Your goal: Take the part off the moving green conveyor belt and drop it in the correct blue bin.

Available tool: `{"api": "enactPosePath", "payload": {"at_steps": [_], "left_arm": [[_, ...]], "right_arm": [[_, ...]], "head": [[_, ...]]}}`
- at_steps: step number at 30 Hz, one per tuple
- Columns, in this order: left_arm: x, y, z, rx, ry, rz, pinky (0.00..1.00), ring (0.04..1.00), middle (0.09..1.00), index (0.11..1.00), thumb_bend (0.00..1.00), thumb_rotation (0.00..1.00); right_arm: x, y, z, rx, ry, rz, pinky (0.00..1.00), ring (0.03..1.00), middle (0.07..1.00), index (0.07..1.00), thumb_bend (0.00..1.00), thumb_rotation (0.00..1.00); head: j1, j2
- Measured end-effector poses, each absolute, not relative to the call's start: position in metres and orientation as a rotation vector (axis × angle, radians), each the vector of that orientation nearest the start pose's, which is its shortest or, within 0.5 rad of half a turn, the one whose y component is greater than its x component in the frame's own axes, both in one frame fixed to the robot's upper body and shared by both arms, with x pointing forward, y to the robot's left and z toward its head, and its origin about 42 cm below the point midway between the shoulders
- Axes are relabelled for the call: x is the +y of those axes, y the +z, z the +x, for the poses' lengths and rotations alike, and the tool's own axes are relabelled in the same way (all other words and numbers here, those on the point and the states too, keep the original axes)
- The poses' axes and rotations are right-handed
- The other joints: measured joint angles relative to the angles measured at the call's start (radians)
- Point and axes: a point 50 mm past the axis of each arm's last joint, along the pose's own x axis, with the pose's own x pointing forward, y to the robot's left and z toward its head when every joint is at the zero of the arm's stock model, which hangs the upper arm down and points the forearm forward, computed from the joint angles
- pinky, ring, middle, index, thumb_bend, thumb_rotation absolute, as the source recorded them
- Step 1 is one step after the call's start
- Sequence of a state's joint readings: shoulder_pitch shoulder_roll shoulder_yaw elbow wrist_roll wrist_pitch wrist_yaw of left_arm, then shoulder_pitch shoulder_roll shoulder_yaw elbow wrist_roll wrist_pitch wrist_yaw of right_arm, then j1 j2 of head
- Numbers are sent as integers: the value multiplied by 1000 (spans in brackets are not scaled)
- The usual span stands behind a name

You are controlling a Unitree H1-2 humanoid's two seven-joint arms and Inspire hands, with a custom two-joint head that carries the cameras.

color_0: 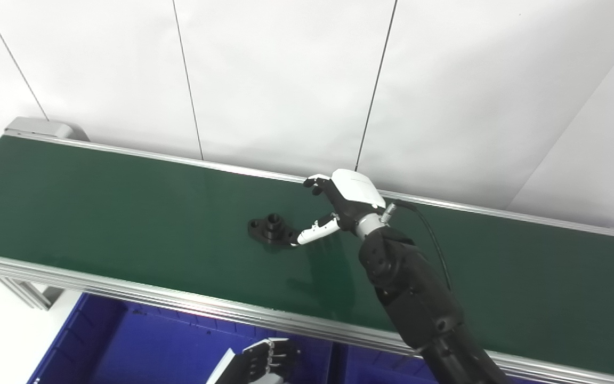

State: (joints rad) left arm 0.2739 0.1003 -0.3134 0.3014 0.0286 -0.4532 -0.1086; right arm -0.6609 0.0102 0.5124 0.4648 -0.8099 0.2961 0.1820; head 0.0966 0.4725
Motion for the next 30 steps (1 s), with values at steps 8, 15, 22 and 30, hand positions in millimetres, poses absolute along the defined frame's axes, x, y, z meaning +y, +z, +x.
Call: {"api": "enactPosePath", "payload": {"at_steps": [8,15,22,30], "left_arm": [[172,-16,143,125,-378,92,664,715,739,716,897,553],[168,-16,142,116,-378,122,666,720,746,720,890,566],[167,-16,142,100,-377,158,660,717,746,720,884,565],[167,-16,141,97,-380,168,656,713,743,718,878,560]], "right_arm": [[-30,157,440,-41,515,-1212,781,775,752,784,840,363],[-26,146,440,-21,546,-1267,760,768,749,798,843,341],[-26,136,441,-16,537,-1316,756,779,760,800,846,289],[-34,131,444,-51,509,-1363,611,629,619,710,770,62]], "head": [[8,5],[12,8],[12,9],[12,17]]}}
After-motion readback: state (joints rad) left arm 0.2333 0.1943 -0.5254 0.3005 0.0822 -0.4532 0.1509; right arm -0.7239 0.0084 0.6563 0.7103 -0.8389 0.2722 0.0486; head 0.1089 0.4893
